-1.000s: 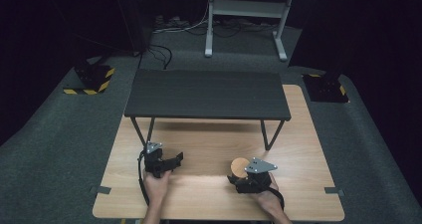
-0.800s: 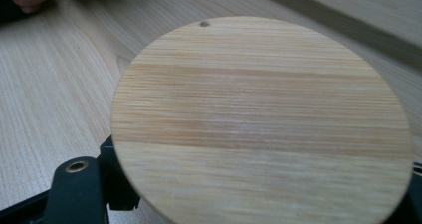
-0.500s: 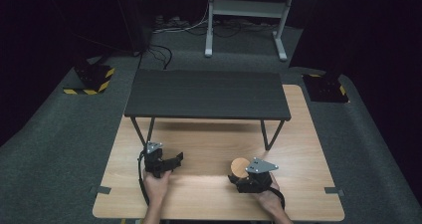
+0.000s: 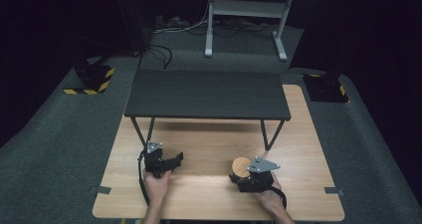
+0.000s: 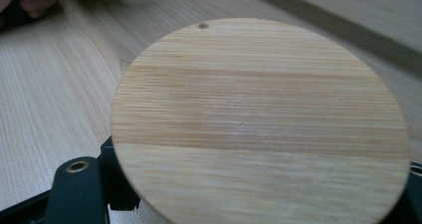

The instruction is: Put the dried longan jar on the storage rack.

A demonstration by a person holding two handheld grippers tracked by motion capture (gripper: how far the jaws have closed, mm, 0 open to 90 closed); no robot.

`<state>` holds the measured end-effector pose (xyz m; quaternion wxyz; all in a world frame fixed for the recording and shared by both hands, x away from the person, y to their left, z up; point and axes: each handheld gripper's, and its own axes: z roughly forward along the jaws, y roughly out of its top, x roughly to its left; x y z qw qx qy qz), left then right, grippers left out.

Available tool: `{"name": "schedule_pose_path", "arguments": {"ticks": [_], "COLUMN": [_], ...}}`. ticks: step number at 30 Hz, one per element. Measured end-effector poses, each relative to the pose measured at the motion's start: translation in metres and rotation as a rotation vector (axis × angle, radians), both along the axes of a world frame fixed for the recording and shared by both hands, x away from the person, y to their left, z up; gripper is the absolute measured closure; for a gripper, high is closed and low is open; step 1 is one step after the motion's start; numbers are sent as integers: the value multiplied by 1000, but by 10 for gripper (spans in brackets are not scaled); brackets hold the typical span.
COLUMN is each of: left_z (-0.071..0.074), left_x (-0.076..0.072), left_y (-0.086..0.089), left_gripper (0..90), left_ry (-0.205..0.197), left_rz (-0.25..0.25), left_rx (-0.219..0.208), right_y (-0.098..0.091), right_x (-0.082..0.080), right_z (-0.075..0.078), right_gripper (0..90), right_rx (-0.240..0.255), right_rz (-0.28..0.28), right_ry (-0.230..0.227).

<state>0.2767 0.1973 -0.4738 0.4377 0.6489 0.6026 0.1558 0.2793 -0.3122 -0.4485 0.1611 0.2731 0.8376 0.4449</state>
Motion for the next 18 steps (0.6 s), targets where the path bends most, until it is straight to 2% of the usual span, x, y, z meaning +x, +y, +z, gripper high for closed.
{"name": "schedule_pose_path", "arguments": {"ticks": [13, 18], "left_z": [0, 0], "left_x": [0, 0], "left_y": [0, 0], "left_gripper": [67, 67], "left_ry": [0, 0], "left_rz": [0, 0], "left_rx": [0, -3], "right_y": [0, 2], "right_x": [1, 5], "right_z": [16, 29], "right_gripper": [250, 250], "right_rx": [4, -2], "right_rz": [35, 53], "right_ry": [-14, -19]}}
